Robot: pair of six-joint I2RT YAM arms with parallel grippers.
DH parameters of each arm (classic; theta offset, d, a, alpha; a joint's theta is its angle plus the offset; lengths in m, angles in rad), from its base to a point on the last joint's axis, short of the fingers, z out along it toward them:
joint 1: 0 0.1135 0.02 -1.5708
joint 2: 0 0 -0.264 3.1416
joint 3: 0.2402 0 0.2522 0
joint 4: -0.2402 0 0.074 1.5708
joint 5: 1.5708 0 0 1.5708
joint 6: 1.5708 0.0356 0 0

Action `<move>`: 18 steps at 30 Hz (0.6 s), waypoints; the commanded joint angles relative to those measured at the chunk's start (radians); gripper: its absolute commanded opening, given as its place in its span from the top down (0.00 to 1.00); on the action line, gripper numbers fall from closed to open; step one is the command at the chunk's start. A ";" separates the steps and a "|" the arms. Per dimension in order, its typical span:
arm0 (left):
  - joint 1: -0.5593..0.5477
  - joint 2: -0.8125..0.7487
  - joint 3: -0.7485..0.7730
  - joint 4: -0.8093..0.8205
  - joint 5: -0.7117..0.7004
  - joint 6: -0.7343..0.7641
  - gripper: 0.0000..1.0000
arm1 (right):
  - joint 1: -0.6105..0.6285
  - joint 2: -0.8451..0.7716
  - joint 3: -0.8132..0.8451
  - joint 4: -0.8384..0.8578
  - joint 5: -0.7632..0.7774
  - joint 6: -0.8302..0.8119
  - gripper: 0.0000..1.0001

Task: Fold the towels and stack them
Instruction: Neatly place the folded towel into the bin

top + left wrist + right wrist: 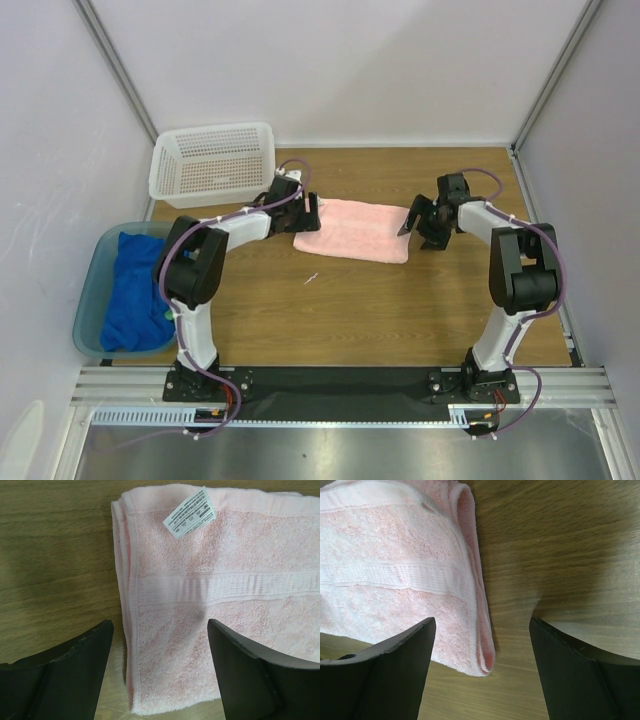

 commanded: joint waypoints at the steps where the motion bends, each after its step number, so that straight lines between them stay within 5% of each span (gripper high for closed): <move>1: 0.003 0.021 -0.015 0.063 0.028 -0.030 0.18 | -0.001 -0.008 0.004 0.033 -0.010 0.017 0.19; 6: 0.003 0.048 -0.009 0.072 0.043 -0.033 0.20 | -0.016 -0.031 0.016 0.005 -0.005 0.017 0.19; 11: 0.003 0.076 0.009 0.080 0.042 -0.033 0.34 | -0.039 -0.077 0.027 -0.025 0.004 0.016 0.20; 15: 0.003 0.082 0.017 0.083 0.026 -0.025 0.55 | -0.069 -0.122 0.031 -0.057 0.022 0.017 0.20; 17: 0.003 0.082 0.019 0.084 0.020 -0.017 0.74 | -0.087 -0.138 0.037 -0.071 0.030 0.017 0.20; 18: 0.003 0.090 0.035 0.075 0.013 -0.016 0.99 | -0.095 -0.152 0.043 -0.085 0.033 0.016 0.20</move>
